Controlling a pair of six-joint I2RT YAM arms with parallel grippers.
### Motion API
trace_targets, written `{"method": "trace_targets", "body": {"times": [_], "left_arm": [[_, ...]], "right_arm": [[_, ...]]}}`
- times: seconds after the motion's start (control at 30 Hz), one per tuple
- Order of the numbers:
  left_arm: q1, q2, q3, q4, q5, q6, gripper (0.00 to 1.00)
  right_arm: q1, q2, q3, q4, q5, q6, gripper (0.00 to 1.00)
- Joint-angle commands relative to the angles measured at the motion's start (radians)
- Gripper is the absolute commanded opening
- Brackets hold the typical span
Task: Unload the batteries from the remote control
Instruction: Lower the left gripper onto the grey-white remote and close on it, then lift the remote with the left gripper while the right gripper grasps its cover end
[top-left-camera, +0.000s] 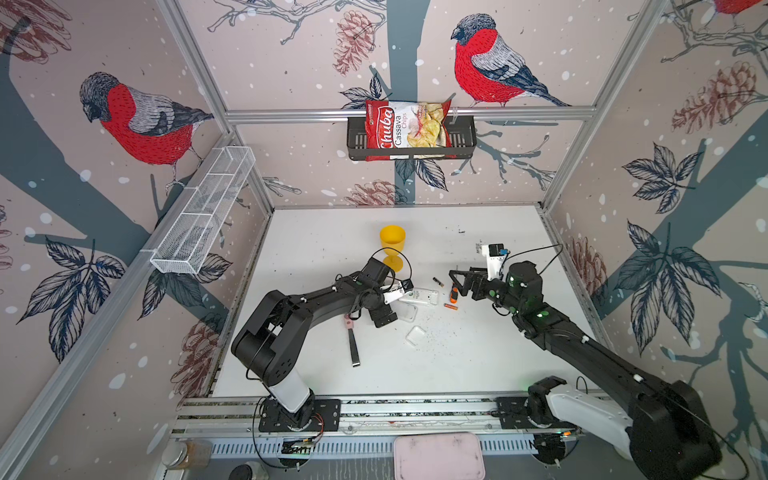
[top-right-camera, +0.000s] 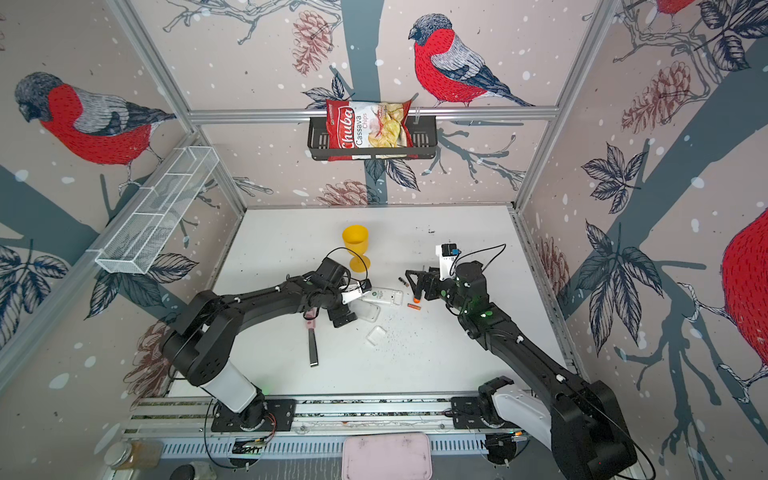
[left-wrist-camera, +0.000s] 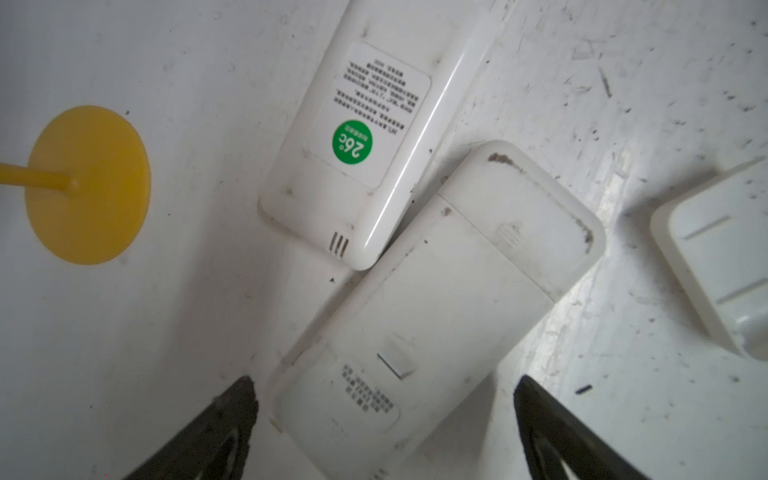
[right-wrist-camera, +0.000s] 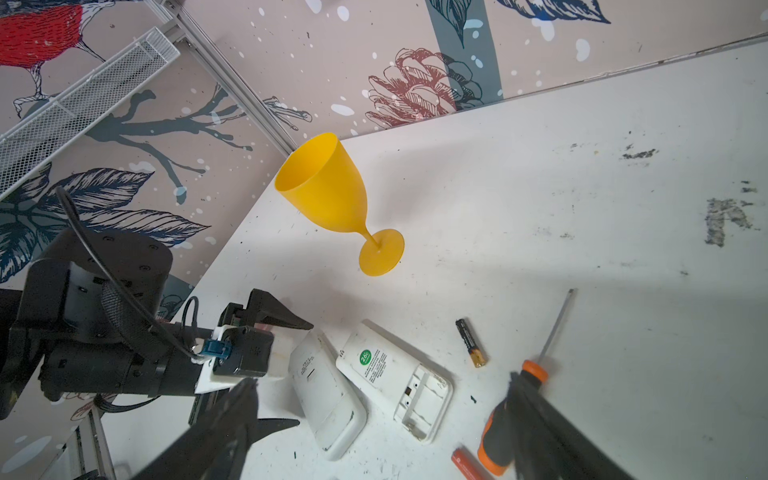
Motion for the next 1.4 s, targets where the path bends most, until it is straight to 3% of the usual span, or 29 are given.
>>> {"method": "trace_targets", "body": {"times": [0.0,0.2,0.57,0.87,0.97,1.1,1.37], "left_arm": [[0.001,0.021,0.012,-0.02,0.022,0.028,0.96],[0.007,0.04,0.009,-0.023,0.055,0.025,0.92],[0.01,0.055,0.007,-0.067,0.094,0.026,0.71],[0.017,0.049,0.0,-0.092,0.107,0.03,0.77],[0.025,0.057,0.005,-0.108,0.123,0.026,0.72],[0.026,0.056,0.001,-0.109,0.133,0.025,0.51],[0.03,-0.011,-0.003,-0.088,0.128,0.025,0.47]], "right_arm": [[0.0,0.006,0.002,0.037,-0.008,0.004,0.92],[0.0,0.008,0.0,0.038,-0.005,0.004,0.92],[-0.001,0.021,0.005,0.035,-0.001,0.008,0.92],[0.0,0.025,0.005,0.036,-0.004,0.009,0.92],[-0.001,0.025,0.006,0.036,-0.004,0.009,0.92],[-0.001,0.022,0.006,0.035,-0.002,0.007,0.92],[-0.003,0.075,0.03,0.0,-0.008,0.011,0.92]]}}
